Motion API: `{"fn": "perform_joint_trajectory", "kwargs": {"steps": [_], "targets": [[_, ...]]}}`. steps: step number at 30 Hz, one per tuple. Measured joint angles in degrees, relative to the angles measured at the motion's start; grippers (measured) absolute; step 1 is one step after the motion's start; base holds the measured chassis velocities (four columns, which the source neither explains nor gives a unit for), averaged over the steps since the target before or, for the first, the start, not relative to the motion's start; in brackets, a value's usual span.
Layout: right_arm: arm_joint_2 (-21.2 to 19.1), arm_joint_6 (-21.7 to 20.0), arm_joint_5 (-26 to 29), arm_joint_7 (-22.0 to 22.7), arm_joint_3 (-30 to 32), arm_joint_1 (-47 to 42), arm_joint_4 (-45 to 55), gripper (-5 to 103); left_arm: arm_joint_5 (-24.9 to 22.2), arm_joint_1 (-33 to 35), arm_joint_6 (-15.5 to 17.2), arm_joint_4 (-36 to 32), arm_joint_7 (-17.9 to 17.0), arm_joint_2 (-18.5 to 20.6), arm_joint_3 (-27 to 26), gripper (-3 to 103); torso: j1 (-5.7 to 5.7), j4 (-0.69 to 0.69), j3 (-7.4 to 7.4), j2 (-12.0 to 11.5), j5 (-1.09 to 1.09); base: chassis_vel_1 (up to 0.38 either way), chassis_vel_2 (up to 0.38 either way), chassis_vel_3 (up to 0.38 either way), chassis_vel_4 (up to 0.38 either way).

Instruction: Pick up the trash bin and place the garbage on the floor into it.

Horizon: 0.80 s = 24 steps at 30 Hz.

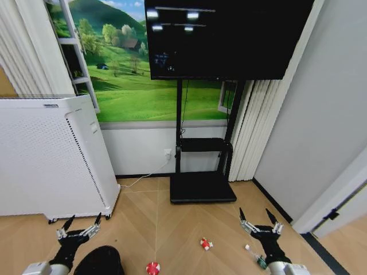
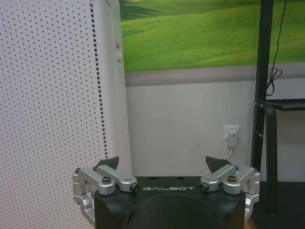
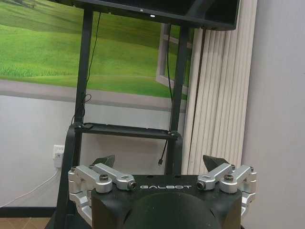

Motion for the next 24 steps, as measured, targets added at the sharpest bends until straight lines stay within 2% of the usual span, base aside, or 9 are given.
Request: {"fn": "perform_joint_trajectory", "kwargs": {"steps": [12,15,24], "targets": [[0.28,0.48,-0.26,-0.16,-0.33,-0.28,-0.08,100,1.95,0.31,-0.52,0.06,1.64,-0.07,0.37,99,-0.94,0.00,-1.77,-2.72,0.00,0.000,0.000,0.000,0.000],[0.73,0.78,-0.85,-0.60,-0.84,-0.54,-0.09,100,2.46,0.43,-0.80,0.16,2.32,0.03,0.20,102,-1.18,0.00,-2.15,-3.34,0.00,0.000,0.000,0.000,0.000],[0.82,1.19,-1.30,-0.82,-1.03,-0.67,-0.31,100,3.75,0.80,-1.23,0.30,3.87,-0.17,0.09,99,-1.98,0.00,-3.57,-5.55,0.00,0.000,0.000,0.000,0.000]]}}
